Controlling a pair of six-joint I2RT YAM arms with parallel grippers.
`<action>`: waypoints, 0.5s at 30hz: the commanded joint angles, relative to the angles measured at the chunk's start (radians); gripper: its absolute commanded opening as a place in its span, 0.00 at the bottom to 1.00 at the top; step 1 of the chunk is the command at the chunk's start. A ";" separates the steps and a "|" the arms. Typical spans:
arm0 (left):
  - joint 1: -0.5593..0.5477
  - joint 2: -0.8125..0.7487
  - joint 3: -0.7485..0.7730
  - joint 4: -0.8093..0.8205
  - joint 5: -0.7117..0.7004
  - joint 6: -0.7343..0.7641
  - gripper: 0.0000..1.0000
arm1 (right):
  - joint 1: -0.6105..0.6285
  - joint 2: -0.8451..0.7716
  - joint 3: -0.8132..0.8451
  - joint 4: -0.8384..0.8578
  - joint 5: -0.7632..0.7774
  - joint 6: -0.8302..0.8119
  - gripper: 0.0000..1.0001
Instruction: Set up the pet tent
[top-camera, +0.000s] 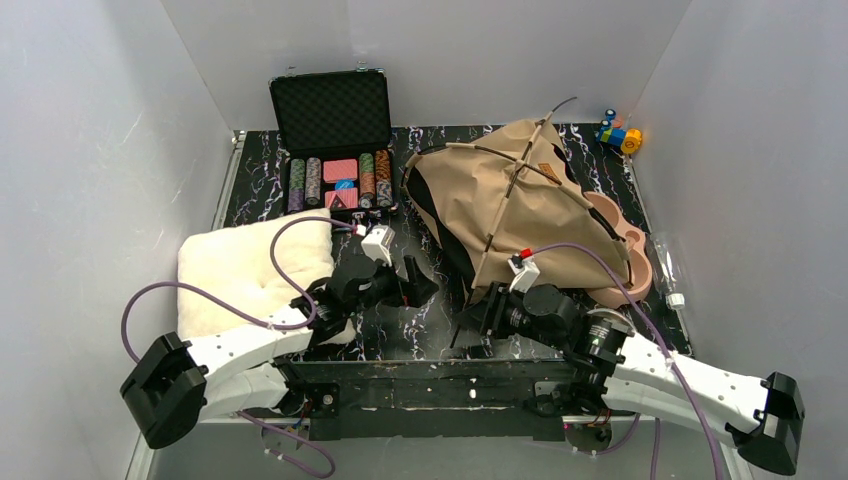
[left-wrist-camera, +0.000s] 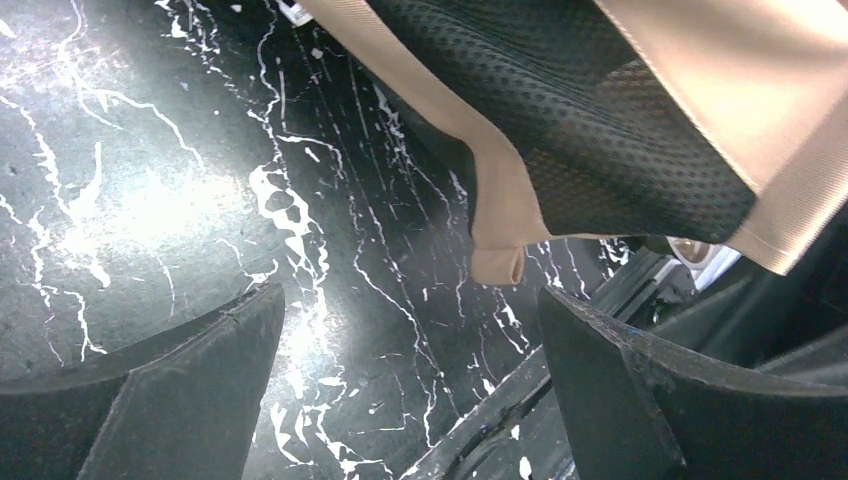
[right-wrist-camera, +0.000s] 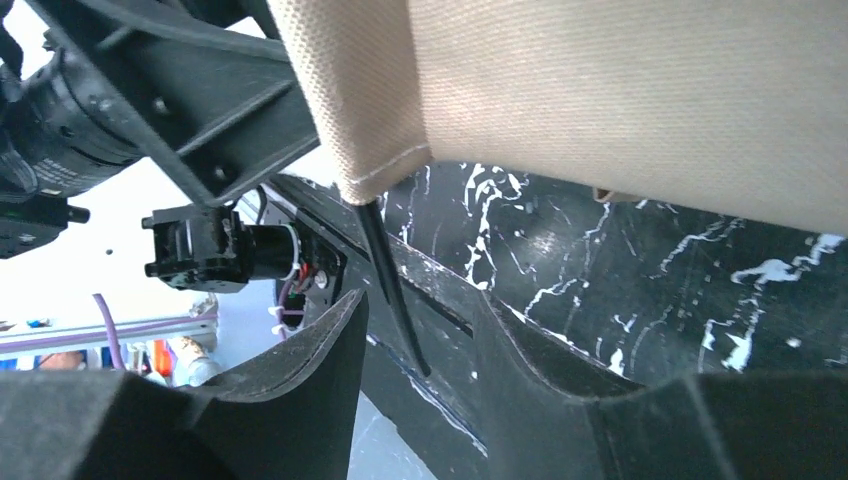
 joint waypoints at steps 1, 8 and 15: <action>-0.003 0.034 0.060 -0.038 -0.050 -0.008 0.98 | 0.068 0.030 -0.017 0.190 0.103 0.064 0.49; -0.002 0.056 0.045 0.051 0.005 -0.003 0.98 | 0.176 0.045 -0.070 0.196 0.230 0.133 0.45; -0.003 0.135 0.057 0.136 0.068 -0.024 0.98 | 0.182 0.072 -0.058 0.176 0.257 0.129 0.24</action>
